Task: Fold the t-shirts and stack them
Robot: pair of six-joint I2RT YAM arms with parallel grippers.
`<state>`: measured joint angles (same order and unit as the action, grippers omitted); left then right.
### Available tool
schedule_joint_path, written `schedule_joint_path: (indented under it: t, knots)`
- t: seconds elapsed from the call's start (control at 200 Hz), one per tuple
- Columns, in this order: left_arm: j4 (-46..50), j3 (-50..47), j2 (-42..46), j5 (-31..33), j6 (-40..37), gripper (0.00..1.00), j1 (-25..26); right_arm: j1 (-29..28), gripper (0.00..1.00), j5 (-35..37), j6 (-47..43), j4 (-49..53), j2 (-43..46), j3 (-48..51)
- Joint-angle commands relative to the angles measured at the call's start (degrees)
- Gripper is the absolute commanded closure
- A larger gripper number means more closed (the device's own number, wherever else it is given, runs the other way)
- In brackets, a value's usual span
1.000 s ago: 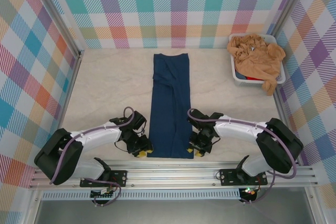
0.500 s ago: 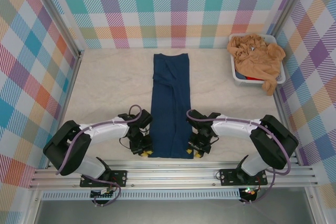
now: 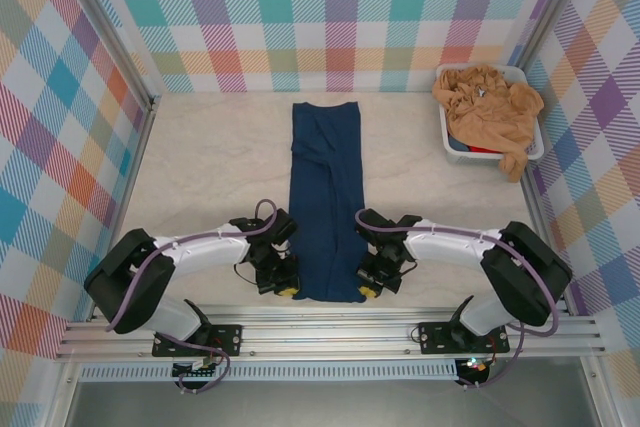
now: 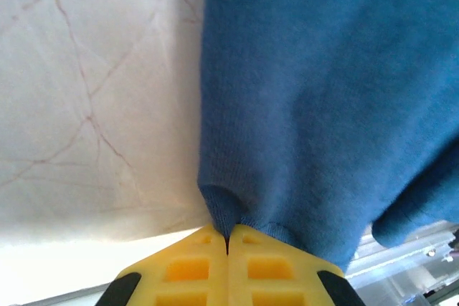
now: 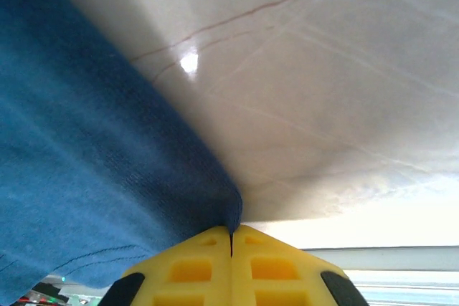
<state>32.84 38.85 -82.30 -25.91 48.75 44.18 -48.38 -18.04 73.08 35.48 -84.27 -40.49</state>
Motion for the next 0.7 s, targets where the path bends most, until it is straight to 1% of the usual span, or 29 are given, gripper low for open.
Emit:
schedule_joint_path:
  t: [0.0,0.08,0.165,0.3,0.365,0.525,0.695]
  knots:
    - [3.7,0.7,4.0,-1.6,-1.7,1.0,0.9,-0.3,1.0,-0.1,-1.1,3.3,2.5,-0.3]
    - [6.1,1.0,6.3,-2.2,-2.1,1.0,0.9,-0.3,1.0,0.0,-1.4,4.7,4.7,-0.3]
    - [7.4,2.6,8.7,-1.4,-1.9,1.0,0.3,0.0,1.0,-0.7,-1.8,5.0,6.0,-1.6]
    - [6.1,6.3,9.4,-0.1,-1.0,1.0,-3.5,2.7,1.0,-0.2,-3.9,6.8,5.1,-6.2]
    - [4.8,8.1,8.0,0.4,-1.1,1.0,-6.4,5.4,1.0,0.2,-5.7,7.6,4.0,-8.5]
    - [-1.0,13.1,2.1,-0.9,-1.6,1.0,-12.7,11.8,1.0,-0.6,-10.8,8.4,-1.5,-15.7]
    - [-0.9,22.3,-5.4,-0.1,-4.4,1.0,-17.6,16.4,1.0,-0.1,-14.9,10.2,-7.4,-24.9]
